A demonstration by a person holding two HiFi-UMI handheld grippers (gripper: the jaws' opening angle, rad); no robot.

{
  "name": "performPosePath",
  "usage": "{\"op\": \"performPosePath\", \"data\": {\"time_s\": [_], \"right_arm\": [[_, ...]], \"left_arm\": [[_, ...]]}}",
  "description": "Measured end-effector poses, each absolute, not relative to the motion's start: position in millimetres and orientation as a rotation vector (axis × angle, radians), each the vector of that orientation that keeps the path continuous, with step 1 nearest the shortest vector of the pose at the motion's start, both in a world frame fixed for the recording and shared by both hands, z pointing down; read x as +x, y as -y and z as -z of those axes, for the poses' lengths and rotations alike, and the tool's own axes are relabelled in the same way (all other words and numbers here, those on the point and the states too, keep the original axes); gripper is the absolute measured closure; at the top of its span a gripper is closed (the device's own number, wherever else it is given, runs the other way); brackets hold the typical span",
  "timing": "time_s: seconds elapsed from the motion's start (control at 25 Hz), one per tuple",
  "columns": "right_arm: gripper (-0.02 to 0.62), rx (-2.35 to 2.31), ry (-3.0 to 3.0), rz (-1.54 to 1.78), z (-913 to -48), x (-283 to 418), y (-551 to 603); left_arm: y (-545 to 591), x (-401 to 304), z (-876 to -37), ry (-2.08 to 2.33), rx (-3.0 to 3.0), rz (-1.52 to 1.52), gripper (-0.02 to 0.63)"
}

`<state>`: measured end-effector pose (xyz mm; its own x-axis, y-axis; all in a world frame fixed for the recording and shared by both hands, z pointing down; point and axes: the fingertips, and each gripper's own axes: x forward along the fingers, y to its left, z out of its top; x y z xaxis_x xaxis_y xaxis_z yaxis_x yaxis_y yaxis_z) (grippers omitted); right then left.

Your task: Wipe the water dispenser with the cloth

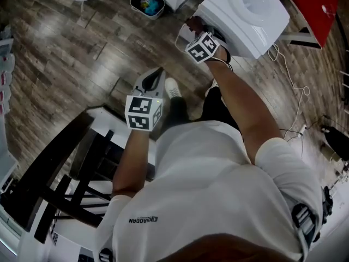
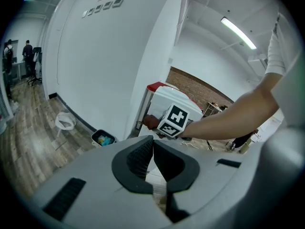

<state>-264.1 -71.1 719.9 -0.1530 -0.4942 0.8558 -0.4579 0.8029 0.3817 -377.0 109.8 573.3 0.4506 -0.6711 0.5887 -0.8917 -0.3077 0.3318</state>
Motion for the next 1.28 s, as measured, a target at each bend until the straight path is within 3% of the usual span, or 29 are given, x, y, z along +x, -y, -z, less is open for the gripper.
{"op": "performPosePath", "data": {"time_s": [0.8,1.28], "right_arm": [[0.522,0.580,1.694,-0.073,-847.3,-271.3,68.4],[0.522,0.620,1.755,-0.111,-831.9,-274.0,64.6]], "left_arm": [[-132.5,-373.5,-601.7,1.306,1.953,-0.460,0.605],[-138.3,-372.9,-589.4,1.326,1.957,-0.446,0.605]]}}
